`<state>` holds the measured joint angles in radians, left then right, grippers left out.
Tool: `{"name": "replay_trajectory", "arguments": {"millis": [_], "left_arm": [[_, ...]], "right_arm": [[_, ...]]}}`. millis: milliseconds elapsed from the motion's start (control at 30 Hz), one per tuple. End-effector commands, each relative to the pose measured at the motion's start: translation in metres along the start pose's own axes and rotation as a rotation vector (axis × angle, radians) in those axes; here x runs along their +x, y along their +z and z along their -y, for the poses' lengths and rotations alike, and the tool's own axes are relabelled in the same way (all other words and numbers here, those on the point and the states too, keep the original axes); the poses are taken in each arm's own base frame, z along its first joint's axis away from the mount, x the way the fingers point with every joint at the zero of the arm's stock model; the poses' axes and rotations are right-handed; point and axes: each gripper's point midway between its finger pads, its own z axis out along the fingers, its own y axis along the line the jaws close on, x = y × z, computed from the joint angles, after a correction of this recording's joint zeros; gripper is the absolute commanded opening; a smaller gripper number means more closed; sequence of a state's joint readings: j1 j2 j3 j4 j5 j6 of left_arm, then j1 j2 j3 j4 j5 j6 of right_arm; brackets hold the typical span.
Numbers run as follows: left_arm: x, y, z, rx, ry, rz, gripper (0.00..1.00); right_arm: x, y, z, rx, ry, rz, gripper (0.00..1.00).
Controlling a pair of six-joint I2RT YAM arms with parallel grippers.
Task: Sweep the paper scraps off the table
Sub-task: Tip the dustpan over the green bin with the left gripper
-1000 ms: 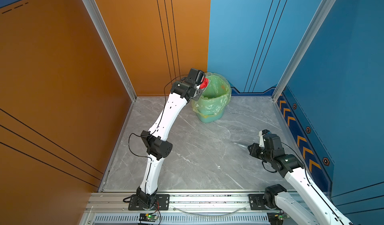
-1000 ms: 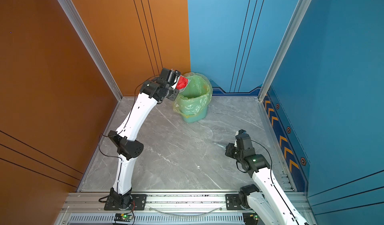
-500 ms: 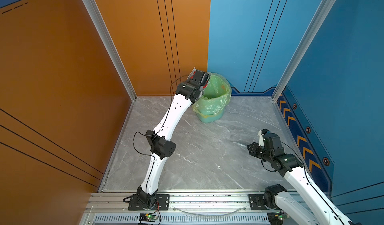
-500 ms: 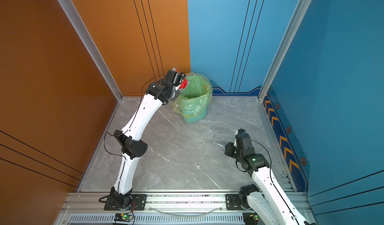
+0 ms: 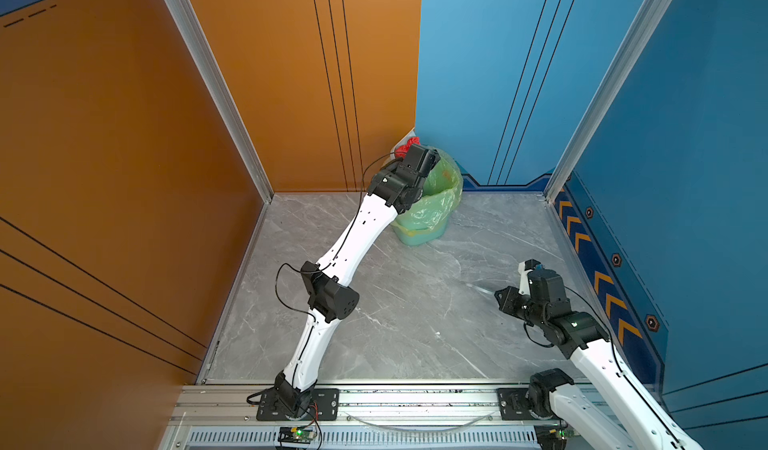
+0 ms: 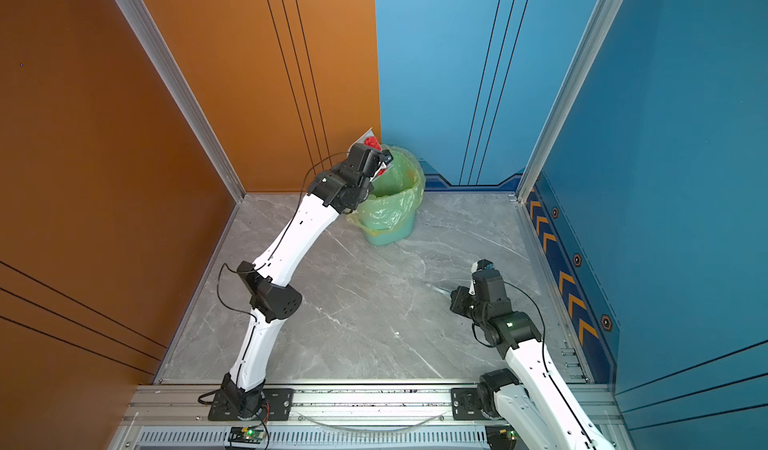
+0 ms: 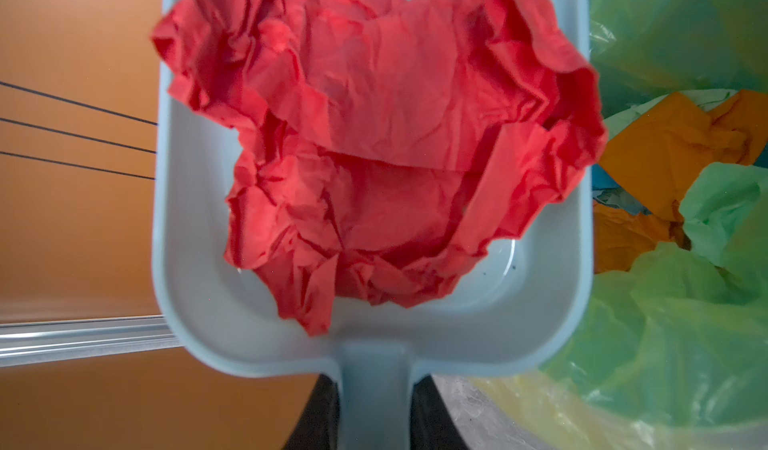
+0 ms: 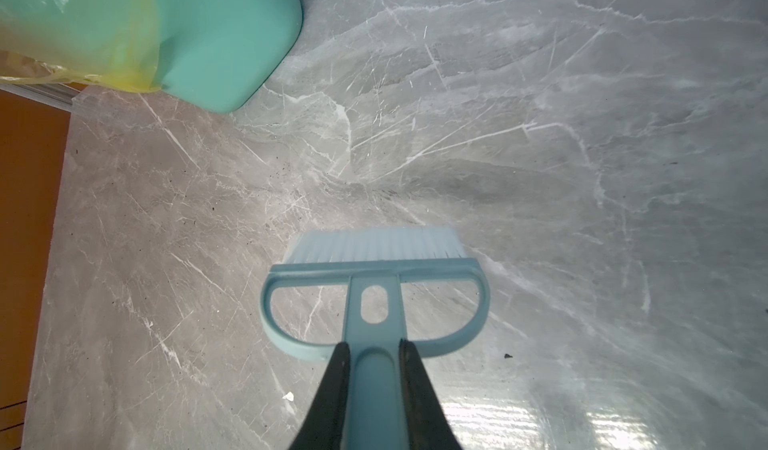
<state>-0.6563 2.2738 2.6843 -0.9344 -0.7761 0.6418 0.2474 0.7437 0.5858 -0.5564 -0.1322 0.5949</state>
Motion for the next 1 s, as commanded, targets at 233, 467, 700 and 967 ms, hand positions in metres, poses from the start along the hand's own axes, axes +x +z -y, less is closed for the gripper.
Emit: {"name": "replay_trajectory", "arguments": {"millis": [233,467,700,967], "left_arm": [[0.0,0.013,-0.001,-0.089,0.164,-0.048,0.0],[0.003,0.02,-0.001,-0.114,0.249,-0.077,0.0],[0.003,0.021,0.003,-0.102,0.324,-0.079,0.0],[0.006,0.022,0.003,-0.084,0.42,-0.082,0.0]], "right_arm": [[0.007,0.001,0.002,-0.008,0.012,-0.009,0.0],[0.006,0.001,0.002,-0.012,0.017,-0.008,0.0],[0.006,0.002,0.0,-0.018,0.022,-0.009,0.0],[0.007,0.002,0.0,-0.02,0.028,-0.012,0.0]]}}
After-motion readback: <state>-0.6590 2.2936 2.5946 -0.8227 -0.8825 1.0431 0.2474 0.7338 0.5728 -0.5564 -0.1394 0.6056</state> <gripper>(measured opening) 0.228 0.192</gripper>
